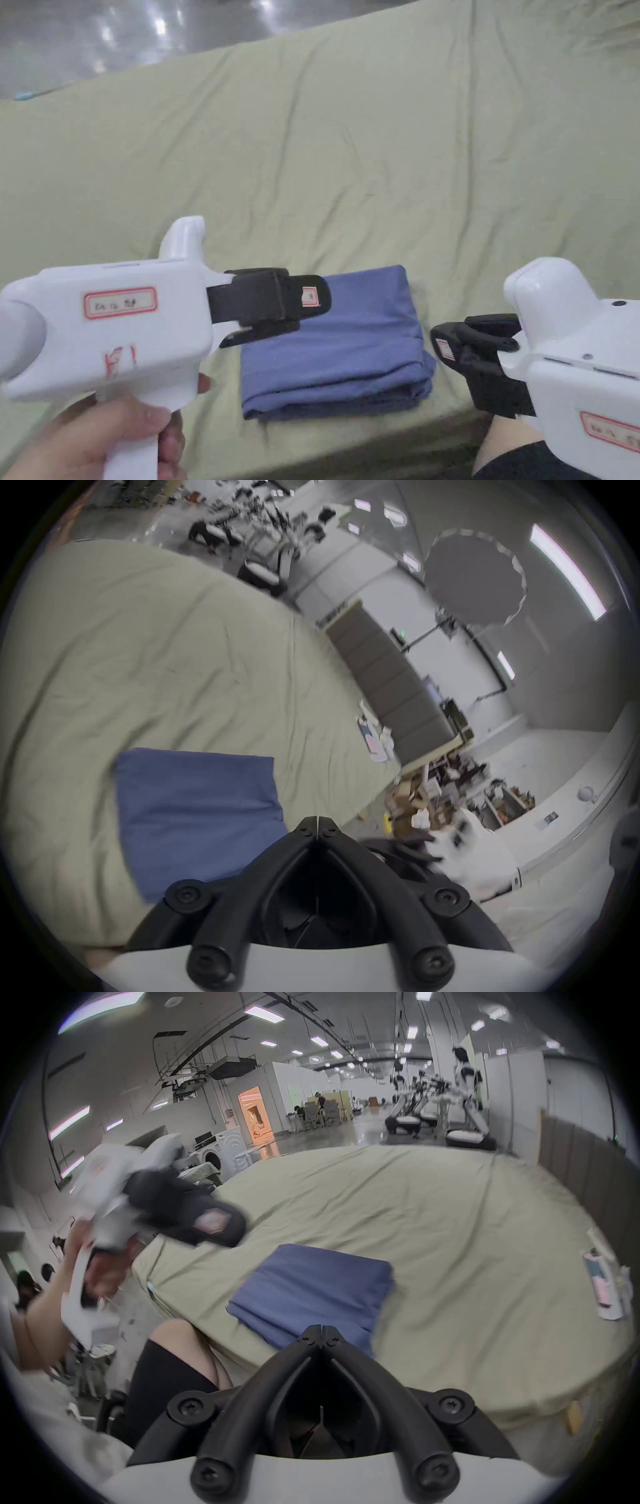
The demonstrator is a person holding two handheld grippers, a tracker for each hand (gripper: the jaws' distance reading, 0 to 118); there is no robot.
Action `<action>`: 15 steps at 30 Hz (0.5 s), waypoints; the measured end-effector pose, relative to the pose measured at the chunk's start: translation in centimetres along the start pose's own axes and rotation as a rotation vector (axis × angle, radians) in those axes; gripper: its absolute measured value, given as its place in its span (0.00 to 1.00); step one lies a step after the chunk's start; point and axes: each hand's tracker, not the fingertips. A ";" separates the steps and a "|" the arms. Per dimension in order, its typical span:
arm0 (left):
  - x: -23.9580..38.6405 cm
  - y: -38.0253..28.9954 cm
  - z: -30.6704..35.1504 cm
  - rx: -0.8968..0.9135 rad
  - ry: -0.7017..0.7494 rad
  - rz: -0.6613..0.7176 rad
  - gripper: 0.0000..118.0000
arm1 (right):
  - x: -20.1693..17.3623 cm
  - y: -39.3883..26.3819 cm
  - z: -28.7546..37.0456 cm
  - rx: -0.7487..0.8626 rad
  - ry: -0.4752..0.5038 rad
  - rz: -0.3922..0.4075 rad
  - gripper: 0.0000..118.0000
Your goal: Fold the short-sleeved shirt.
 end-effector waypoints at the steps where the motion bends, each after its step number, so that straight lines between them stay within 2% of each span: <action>1: -0.8 -0.9 1.3 0.027 0.007 0.013 0.00 | 0.2 0.8 -2.0 -0.021 0.030 -0.022 0.00; 4: -3.3 -3.6 4.0 0.069 -0.043 0.116 0.00 | 1.2 2.9 -8.2 -0.121 0.041 -0.093 0.00; 6: -5.2 -5.0 5.2 0.113 -0.116 0.171 0.00 | 2.6 3.7 -11.9 -0.198 0.067 -0.183 0.00; 8: -6.7 -5.8 5.9 0.140 -0.120 0.192 0.00 | 3.7 4.2 -14.6 -0.267 0.090 -0.289 0.00; 9: -7.4 -5.8 6.1 0.135 -0.112 0.197 0.00 | 4.3 4.0 -15.6 -0.282 0.077 -0.317 0.00; 11: -8.9 -5.3 6.3 0.109 -0.105 0.201 0.00 | 5.3 3.1 -17.2 -0.321 -0.004 -0.308 0.00; 12: -9.3 -5.1 6.3 0.100 -0.099 0.192 0.00 | 5.4 2.7 -17.5 -0.339 0.003 -0.293 0.00; 13: -10.1 -4.6 6.2 0.083 -0.104 0.182 0.00 | 5.3 2.4 -17.5 -0.313 0.045 -0.245 0.00; 14: -11.0 -3.8 5.6 0.039 -0.131 0.191 0.01 | 5.2 2.3 -17.3 -0.292 0.039 -0.211 0.00; 15: -12.0 -2.9 4.7 -0.034 -0.148 0.237 0.06 | 5.0 2.4 -17.3 -0.301 0.032 -0.219 0.00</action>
